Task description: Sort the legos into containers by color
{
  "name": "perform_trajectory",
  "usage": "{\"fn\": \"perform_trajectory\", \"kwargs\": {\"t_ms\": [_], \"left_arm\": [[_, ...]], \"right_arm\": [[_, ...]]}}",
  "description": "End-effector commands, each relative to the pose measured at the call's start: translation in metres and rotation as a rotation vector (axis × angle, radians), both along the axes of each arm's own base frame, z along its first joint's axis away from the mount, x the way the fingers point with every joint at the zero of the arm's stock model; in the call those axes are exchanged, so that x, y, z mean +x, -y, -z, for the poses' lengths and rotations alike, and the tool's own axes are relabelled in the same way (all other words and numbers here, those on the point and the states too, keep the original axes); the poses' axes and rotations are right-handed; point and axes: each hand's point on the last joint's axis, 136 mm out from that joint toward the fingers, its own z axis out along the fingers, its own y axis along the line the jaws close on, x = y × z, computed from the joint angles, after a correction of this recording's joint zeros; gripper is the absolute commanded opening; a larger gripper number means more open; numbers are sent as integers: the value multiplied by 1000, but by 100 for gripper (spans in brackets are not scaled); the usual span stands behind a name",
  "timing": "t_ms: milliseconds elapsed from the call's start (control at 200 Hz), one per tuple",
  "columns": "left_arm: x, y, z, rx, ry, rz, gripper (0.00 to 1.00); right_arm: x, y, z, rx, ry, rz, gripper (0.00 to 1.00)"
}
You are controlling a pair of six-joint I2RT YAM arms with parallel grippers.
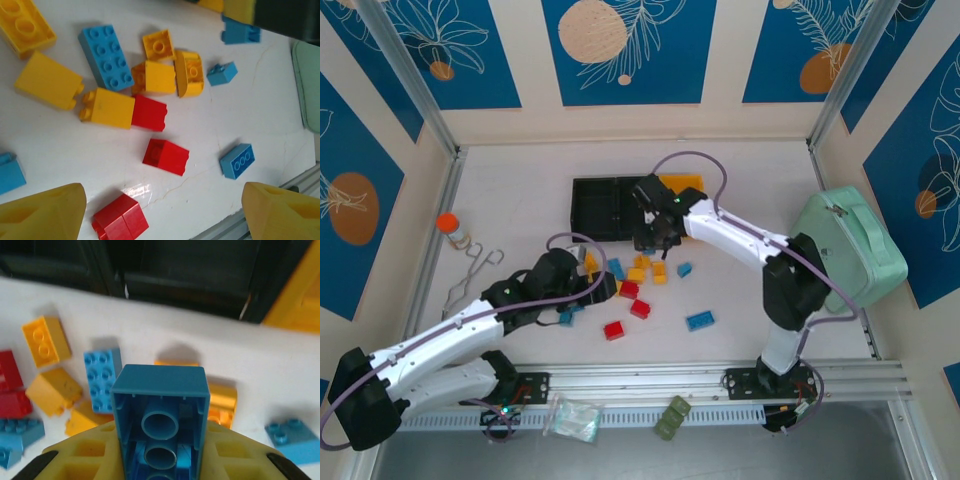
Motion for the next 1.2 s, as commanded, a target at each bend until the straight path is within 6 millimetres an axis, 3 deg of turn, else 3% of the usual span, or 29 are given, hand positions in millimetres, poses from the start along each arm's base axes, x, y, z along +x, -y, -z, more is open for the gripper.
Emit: {"fn": "perform_trajectory", "kwargs": {"t_ms": [0,200,460,720,930,1196], "left_arm": [[9,-13,0,41,-8,-51,81],[13,-15,1,32,-21,-68,81],[14,-19,10,32,-50,-79,81],[11,-23,19,28,-76,-93,81],[10,-26,20,24,-80,-100,81],[7,-29,21,46,-73,-80,81]], "right_arm": [[12,1,8,-31,-58,4,29],[54,-5,19,-35,-76,45,29],[85,-8,35,-50,-107,76,30],[94,-18,42,-52,-121,64,34],[95,-19,39,-63,-113,69,47],[81,-19,5,-54,-35,42,49]]}}
